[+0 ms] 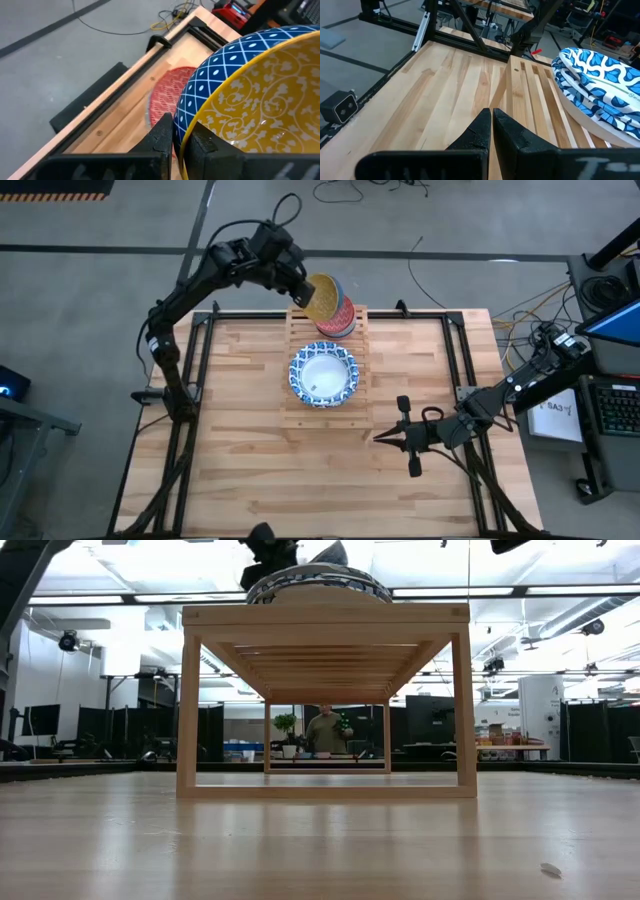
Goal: Place and stack bowls onto a shelf
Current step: Stack the yellow bowl on top of the red bowl on the shelf
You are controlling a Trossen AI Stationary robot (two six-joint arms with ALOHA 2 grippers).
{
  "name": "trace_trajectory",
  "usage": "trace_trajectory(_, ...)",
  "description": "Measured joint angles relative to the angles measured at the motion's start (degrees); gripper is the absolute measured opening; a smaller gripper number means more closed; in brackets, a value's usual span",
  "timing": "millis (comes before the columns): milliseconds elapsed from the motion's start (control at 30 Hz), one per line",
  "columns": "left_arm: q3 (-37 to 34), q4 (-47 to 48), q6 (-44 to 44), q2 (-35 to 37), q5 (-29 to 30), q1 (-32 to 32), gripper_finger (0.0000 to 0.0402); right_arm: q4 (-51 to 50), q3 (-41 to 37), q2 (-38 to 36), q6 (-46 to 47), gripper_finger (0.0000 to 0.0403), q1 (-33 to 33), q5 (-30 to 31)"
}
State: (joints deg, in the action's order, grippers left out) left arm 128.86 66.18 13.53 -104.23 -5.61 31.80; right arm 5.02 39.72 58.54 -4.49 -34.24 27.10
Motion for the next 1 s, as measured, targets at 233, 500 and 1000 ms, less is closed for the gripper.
trace_trajectory(233, 0.0, -0.4, 0.8, -2.1, 0.2, -1.5, 0.0007, -0.1, 0.0, 0.0, 0.0, 0.0009, 0.0, 0.0)
trace_trajectory(500, -0.1, 0.3, 1.1, -4.4, 1.9, -1.7, 0.0008, -0.1, 0.0, 0.0, 0.0, 0.0009, 0.0, 0.0)
trace_trajectory(1000, -0.1, 1.1, 1.0, -6.8, 2.2, -1.7, 0.0017, -0.5, 0.0, 0.0, 0.0, 0.0009, 0.0, 0.0)
